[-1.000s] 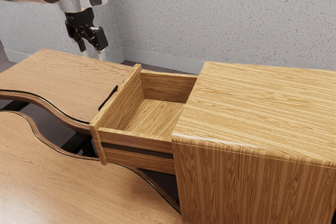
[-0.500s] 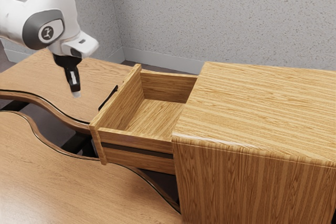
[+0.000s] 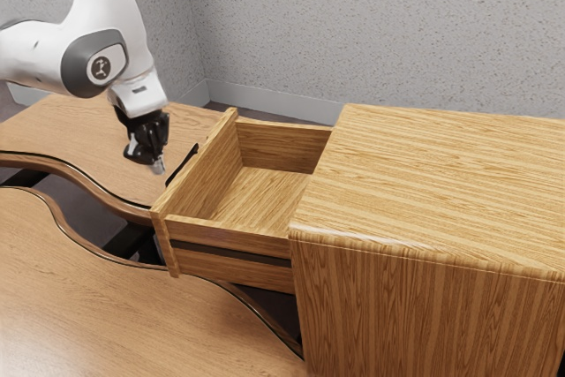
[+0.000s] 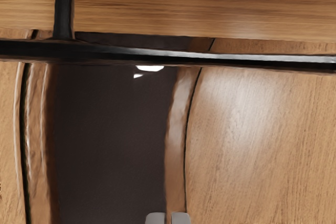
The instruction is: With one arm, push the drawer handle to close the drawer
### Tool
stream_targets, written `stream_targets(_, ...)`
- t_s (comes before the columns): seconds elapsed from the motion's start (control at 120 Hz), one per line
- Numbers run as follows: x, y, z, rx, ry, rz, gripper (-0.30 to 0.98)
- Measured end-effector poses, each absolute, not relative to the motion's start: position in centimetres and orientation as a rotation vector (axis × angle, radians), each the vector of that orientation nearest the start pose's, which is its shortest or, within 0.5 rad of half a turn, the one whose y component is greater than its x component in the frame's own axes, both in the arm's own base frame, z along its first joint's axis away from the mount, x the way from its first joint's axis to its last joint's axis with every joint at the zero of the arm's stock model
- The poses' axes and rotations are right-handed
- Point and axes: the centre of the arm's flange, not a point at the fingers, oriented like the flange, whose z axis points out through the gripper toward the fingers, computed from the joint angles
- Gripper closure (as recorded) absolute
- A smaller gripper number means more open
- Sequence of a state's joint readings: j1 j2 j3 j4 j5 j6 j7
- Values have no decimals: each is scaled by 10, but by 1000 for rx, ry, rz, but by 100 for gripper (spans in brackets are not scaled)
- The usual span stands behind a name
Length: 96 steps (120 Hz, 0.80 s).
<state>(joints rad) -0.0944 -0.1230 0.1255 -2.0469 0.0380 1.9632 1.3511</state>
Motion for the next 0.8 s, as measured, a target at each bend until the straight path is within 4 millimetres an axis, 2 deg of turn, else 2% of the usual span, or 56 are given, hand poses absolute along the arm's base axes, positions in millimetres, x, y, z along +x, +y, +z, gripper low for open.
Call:
stream_targets(0.158,526,7,499,-2373,2057,-98,78)
stream_targets(0.325,532,-19,495,-2311,2167,-141,79)
stream_targets(0.517,537,-60,488,-2213,2278,-161,78)
stream_targets(0.8,540,-121,491,-2089,2376,-211,78)
